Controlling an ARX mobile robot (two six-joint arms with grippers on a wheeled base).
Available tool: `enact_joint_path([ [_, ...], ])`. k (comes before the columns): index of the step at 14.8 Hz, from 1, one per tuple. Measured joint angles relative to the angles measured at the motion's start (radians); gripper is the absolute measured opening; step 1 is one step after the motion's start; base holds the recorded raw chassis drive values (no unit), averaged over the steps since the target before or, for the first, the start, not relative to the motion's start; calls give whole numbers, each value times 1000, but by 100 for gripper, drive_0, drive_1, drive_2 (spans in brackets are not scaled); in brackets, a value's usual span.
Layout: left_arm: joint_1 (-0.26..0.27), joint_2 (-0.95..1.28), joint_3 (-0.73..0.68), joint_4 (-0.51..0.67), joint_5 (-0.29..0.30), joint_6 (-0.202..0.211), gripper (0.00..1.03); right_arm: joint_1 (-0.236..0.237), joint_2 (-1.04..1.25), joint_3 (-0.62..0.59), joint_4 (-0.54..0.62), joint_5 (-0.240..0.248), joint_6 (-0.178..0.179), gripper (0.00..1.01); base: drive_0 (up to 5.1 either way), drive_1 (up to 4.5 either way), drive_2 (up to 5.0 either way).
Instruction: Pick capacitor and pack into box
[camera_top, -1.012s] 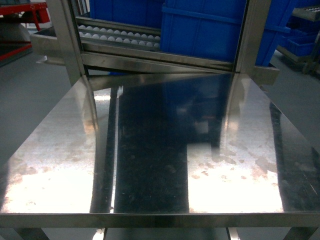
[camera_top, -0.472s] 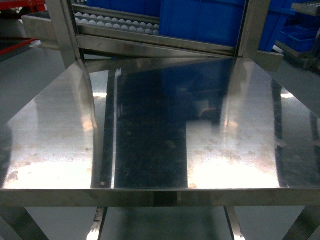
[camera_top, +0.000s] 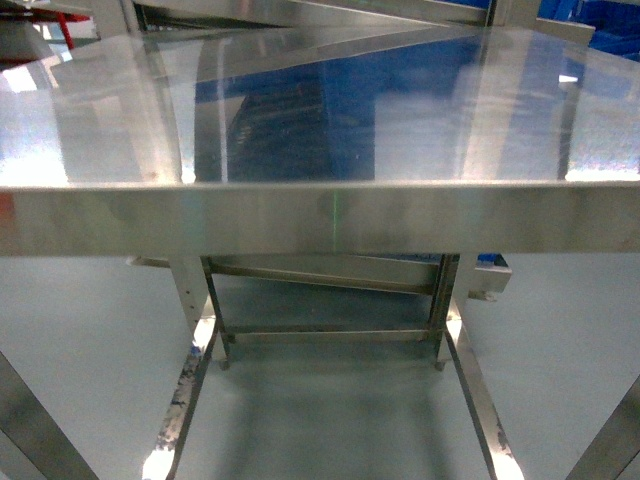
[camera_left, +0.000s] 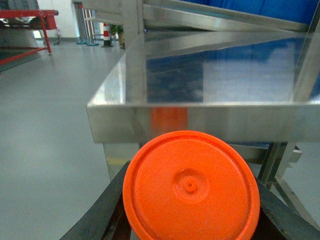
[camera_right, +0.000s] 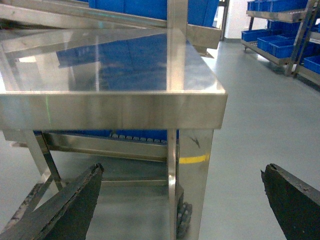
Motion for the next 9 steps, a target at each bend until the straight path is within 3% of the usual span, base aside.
enact_joint_path([
  [9, 0, 0, 0, 0, 0, 0, 45, 0, 0, 0, -1, 1, 1, 98, 0, 0, 0],
])
